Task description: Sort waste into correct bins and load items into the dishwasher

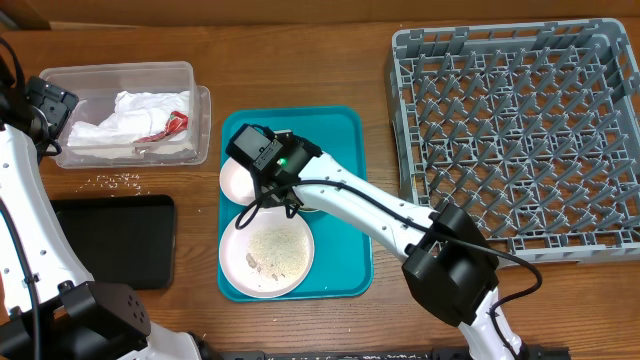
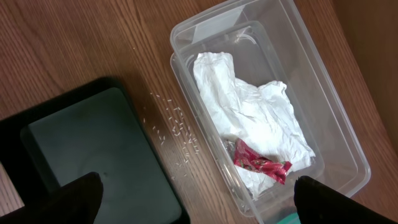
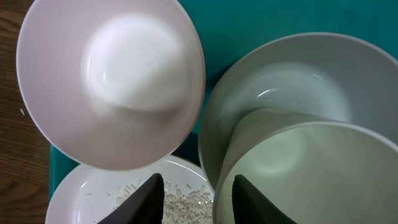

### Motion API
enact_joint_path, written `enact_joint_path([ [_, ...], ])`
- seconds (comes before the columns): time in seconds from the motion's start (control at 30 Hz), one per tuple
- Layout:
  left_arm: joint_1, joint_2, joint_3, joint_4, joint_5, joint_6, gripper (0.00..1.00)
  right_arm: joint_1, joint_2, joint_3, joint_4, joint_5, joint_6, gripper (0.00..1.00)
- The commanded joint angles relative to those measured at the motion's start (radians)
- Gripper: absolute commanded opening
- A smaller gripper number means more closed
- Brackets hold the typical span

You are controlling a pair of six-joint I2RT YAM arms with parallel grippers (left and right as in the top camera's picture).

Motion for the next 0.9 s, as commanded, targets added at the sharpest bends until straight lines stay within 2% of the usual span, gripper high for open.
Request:
enact_joint_path([
  [0.0,-0.002,0.009,0.0,0.0,-0.01,-0.014,1.0,0.008,0.011,0.004,0.007,0.031,0.01,0.37],
  [0.4,-0.002,0.009,0.0,0.0,-0.01,-0.014,1.0,0.008,0.03,0.015,-0.013,0.065,0.012,0.23],
  [0.53,-0.002,0.009,0.0,0.0,-0.01,-0.014,1.0,0.007,0.029,0.063,-0.056,0.066,0.007,0.04],
  [0.63,-0.002,0.009,0.0,0.0,-0.01,-0.014,1.0,0.007,0.029,0.095,-0.087,0.066,0.0,0.04],
  [0.87,-0.002,0.009,0.0,0.0,-0.01,-0.014,1.0,-0.014,0.026,0.295,-0.278,0.071,-0.047,0.04],
])
